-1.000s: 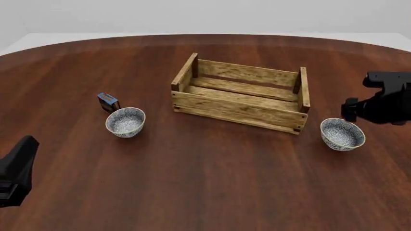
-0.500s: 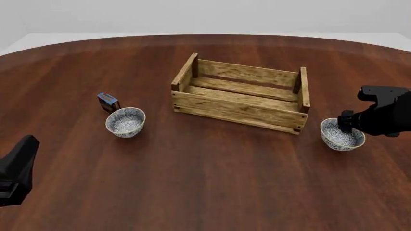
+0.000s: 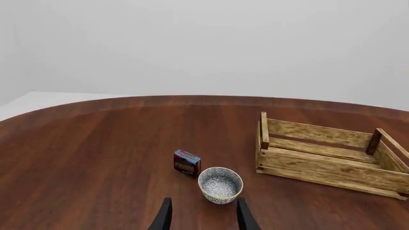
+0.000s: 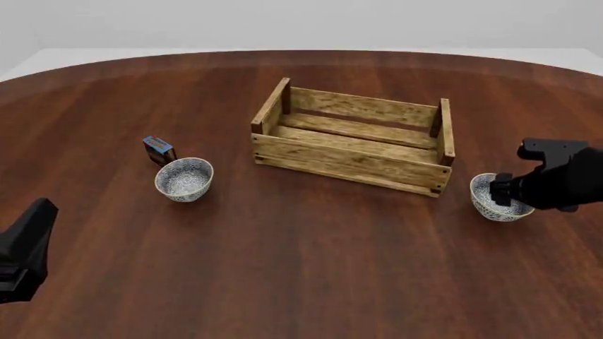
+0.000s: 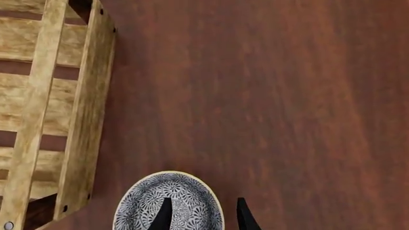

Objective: Stack the right bowl on the left bowl and place them in the tray.

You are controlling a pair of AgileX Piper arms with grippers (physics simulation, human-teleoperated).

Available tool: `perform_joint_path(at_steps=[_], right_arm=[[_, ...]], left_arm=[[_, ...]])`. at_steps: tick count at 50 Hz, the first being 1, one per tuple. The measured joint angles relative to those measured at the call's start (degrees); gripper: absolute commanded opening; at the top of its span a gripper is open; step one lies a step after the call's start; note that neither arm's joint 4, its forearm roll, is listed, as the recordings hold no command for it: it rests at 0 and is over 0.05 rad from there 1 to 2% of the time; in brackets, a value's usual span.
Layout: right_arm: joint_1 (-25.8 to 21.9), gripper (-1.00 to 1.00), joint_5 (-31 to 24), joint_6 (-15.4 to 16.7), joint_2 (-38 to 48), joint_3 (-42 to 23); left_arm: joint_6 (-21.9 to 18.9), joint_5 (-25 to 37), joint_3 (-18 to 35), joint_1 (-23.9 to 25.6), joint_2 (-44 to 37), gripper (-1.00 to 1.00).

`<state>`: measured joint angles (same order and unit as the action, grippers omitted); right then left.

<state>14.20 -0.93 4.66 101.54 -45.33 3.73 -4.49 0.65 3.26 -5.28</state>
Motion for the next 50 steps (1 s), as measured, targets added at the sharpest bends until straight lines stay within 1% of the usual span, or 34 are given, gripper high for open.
perform_joint_path(at_steps=[22,23,41,50], right_arm=[[0.26,1.0,1.91,-0.04,1.99,0.38],[0.29,-1.0,2.01,-0.01,2.0,0.39],[0.4,-1.0,2.01,0.46,0.99,0.48],[0.37,-1.0,0.49,0.52,-1.19,0.56]], left_arm=[[-0.17,-1.41,-0.12,0.23,-1.42,1.0],[-0.19,-1.44,-0.12,0.23,-1.45,1.0],[-0.23,-0.89,-0.07,0.2,-0.94,1.0],[-0.19,0.36,0.15,0.17,0.24,1.0]])
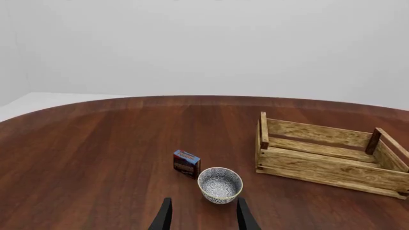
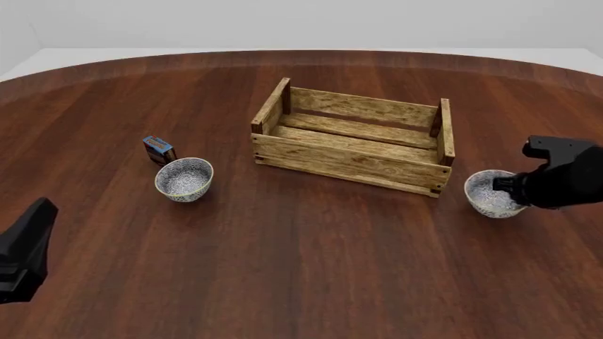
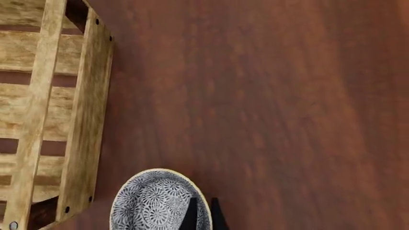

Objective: Stack the right bowl on the left bowl and place them in the tray.

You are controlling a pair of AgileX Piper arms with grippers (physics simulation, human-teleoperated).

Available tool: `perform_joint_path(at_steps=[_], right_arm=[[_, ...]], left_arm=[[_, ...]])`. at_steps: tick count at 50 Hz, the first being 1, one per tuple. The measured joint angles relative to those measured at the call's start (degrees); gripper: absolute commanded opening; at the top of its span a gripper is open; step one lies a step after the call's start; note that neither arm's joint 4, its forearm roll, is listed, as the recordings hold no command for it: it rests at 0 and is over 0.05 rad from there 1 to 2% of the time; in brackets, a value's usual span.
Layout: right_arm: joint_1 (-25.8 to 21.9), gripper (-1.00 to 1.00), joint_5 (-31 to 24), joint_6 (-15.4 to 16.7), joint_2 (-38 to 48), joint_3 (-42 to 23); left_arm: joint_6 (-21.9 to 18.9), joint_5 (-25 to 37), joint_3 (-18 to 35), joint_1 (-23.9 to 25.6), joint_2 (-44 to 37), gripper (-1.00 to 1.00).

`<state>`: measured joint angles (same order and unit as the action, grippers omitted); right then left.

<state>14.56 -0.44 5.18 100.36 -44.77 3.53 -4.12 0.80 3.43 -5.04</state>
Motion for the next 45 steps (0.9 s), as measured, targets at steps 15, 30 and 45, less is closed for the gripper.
perform_joint_path(at_steps=[15,30,45], right_arm=[[0.25,-1.0,-4.42,-0.06,-6.94,-0.39],[-0.39,-1.0,-9.19,-0.11,-14.65,-1.42],[-1.41,-1.0,-14.44,-0.32,-23.19,-2.84]], left_arm=[[0.12,1.06,0.09,-0.02,1.19,1.0],[0.19,1.93,0.39,-0.27,1.8,1.0],[-0.28,2.2,0.92,-0.59,1.47,1.0]])
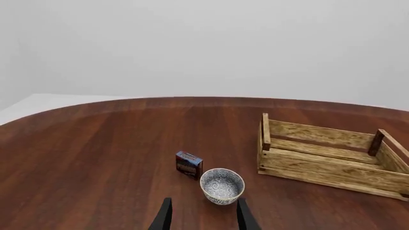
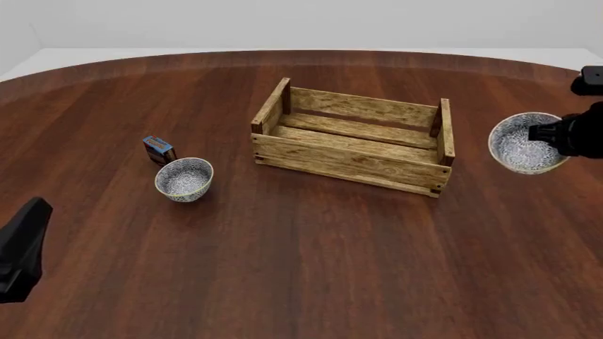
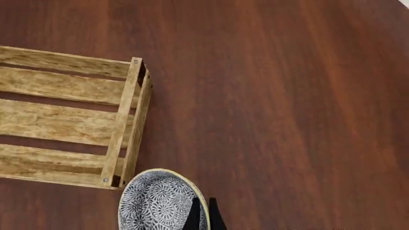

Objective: Stack the right bowl on the left bowl and place them in the tray.

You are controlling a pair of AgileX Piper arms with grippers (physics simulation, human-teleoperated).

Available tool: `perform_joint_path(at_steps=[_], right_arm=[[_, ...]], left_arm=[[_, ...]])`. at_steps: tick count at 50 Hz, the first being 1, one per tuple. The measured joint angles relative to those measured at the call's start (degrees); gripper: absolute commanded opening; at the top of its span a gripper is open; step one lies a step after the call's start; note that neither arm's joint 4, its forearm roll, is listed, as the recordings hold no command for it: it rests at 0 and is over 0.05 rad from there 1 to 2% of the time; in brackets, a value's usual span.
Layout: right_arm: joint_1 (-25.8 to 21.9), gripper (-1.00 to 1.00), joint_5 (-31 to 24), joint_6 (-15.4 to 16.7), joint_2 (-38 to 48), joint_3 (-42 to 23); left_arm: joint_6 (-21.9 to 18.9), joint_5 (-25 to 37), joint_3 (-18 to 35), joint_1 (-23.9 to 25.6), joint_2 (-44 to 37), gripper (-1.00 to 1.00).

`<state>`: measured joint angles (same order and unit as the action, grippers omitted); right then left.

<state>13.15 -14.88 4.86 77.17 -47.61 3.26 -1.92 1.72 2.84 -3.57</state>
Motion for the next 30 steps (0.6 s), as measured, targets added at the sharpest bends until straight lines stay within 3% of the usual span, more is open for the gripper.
perform_joint_path(at_steps=[30], right_arm=[[-5.1,-1.0,-10.32,-0.42,-12.73,-5.25]], left_arm=[[-0.54,-0.43,1.09,1.42,-1.05,1.0]])
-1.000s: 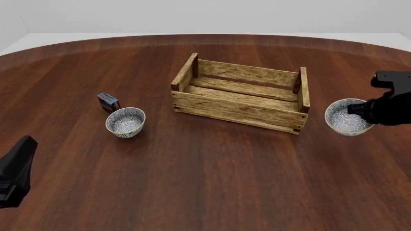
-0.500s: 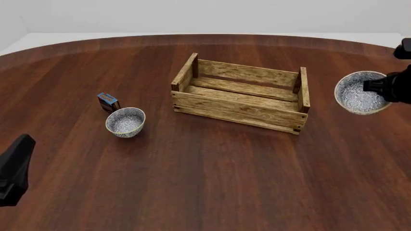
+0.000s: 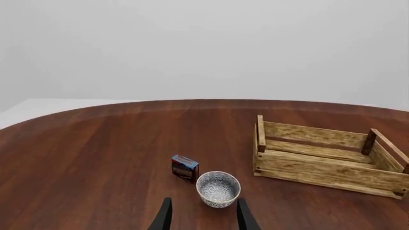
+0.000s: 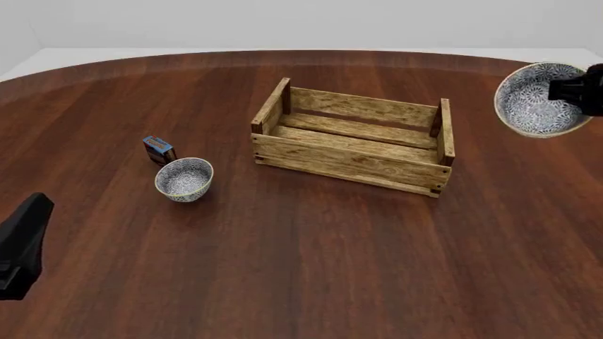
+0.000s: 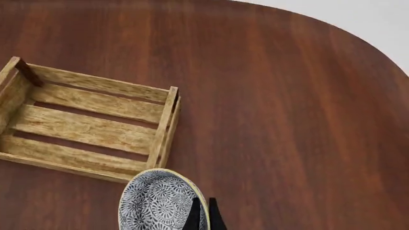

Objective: Stack the right bowl on the left bowl and place them in the tray.

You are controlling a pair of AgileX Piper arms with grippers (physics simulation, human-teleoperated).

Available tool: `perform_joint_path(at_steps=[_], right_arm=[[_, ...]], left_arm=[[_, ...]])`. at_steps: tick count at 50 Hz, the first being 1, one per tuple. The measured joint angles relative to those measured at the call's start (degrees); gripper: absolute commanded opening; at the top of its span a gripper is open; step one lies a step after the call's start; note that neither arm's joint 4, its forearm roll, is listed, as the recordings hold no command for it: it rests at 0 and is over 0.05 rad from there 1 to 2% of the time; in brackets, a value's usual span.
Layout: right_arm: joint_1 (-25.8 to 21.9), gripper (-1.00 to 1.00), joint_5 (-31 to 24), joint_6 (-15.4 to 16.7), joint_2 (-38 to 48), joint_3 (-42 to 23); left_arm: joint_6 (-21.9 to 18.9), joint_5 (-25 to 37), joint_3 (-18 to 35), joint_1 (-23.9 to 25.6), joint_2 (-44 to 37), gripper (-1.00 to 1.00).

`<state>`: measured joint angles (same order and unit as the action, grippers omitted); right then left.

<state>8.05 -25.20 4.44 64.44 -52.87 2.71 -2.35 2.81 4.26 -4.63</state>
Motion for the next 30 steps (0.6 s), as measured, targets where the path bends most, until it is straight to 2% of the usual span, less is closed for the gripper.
perform_joint_path(at_steps=[15,30], right_arm=[[-5.34,-1.0,-4.01,-0.08,-2.22,-4.94],[-12.99,-1.0,-7.87,0.11,-2.33,-10.88]], left_arm=[[-0.51,-0.84,0.21,-0.09,-1.1,1.0],[-1.05,0.6,1.16,-0.62,-0.44,1.0]])
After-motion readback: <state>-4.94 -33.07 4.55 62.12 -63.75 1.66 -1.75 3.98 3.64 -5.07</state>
